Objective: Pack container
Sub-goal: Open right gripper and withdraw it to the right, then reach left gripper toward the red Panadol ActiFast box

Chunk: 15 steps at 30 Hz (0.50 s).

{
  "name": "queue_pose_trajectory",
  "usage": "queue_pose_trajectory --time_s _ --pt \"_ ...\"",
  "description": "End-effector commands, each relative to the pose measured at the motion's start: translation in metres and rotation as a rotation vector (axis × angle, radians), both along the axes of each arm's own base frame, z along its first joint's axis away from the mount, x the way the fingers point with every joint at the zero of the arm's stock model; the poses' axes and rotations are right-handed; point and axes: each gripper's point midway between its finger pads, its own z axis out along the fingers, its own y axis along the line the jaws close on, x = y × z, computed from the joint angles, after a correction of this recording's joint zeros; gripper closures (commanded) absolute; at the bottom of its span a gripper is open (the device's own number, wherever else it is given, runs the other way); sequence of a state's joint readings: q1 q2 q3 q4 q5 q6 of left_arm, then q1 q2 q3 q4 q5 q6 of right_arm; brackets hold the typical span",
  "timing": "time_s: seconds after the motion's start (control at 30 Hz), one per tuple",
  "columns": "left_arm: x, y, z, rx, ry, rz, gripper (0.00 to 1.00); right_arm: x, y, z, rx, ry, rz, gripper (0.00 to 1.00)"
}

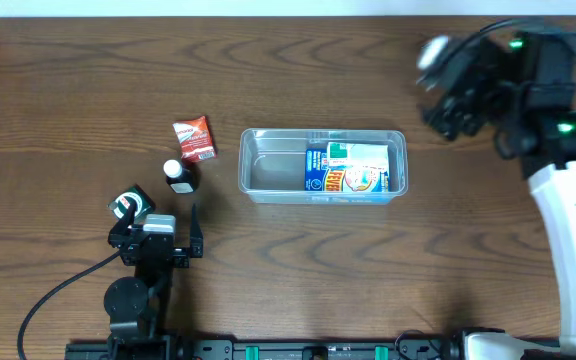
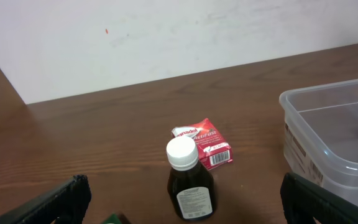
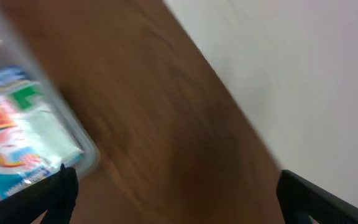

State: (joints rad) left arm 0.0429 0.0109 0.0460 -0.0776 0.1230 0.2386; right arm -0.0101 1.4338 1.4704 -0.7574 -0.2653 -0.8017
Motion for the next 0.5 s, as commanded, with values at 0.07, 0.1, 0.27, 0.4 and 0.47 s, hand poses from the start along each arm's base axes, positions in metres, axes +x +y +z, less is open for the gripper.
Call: queue_pose_trajectory --time_s 0.07,0.1,0.27,0.4,0.47 --pt "0.0 -0.001 -0.015 -0.006 0.033 -0.002 0.02 0.004 -0.088 -0.005 0.234 0.068 -0.462 0.01" --pt "0.0 -0.001 -0.015 -0.007 0.034 -0.002 0.02 0.002 -0.101 -0.005 0.252 0.068 -0.505 0.01" --pt "0.0 -0.001 -0.015 -0.007 0.034 -0.002 0.02 -0.006 -0.143 -0.006 0.332 0.069 -0.669 0.01" --pt "0.0 -0.001 -0.015 -0.006 0.033 -0.002 0.02 -0.015 -0.154 -0.012 0.349 0.101 -0.718 0.01" --pt "0.0 -0.001 -0.015 -0.006 0.033 -0.002 0.02 -0.019 -0.154 -0.015 0.35 0.122 -0.725 0.01"
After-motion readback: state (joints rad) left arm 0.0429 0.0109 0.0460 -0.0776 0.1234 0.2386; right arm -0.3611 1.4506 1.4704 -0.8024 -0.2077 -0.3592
